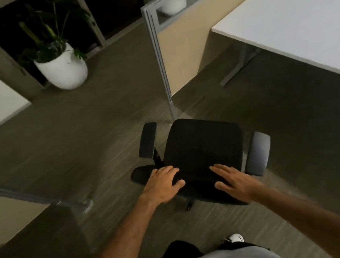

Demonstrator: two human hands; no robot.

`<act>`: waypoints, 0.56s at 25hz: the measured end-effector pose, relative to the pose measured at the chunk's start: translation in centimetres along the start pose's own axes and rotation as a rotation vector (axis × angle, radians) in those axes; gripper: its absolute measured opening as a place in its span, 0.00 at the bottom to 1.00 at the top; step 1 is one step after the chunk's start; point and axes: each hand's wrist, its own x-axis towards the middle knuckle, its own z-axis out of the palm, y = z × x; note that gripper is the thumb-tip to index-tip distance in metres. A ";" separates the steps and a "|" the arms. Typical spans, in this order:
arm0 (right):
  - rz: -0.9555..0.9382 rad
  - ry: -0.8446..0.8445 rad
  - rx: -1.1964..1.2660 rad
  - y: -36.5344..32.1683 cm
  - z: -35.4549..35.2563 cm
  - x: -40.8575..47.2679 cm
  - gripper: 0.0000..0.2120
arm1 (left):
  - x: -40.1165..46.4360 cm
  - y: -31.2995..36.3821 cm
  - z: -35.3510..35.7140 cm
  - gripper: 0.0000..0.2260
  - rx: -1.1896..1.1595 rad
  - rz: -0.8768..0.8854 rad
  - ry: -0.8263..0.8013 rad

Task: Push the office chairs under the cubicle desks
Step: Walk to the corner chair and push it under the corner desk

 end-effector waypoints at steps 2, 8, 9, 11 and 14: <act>0.033 0.003 0.001 -0.6 1.0 0.2 0.32 | 0.1 -2.0 0.6 0.28 0.022 0.002 -0.062; 0.344 0.050 -0.071 -2.5 6.0 0.6 0.32 | 3.3 -9.6 0.9 0.46 0.097 0.200 -0.127; 0.374 0.072 -0.086 -2.8 6.2 0.9 0.32 | 3.5 -10.4 0.7 0.46 0.090 0.211 -0.130; 0.447 0.123 -0.111 -3.3 6.6 0.9 0.31 | 4.1 -11.0 0.6 0.40 0.099 0.240 -0.099; 0.490 0.120 -0.125 -4.6 7.3 1.7 0.31 | 3.9 -12.3 1.1 0.30 0.131 0.263 -0.086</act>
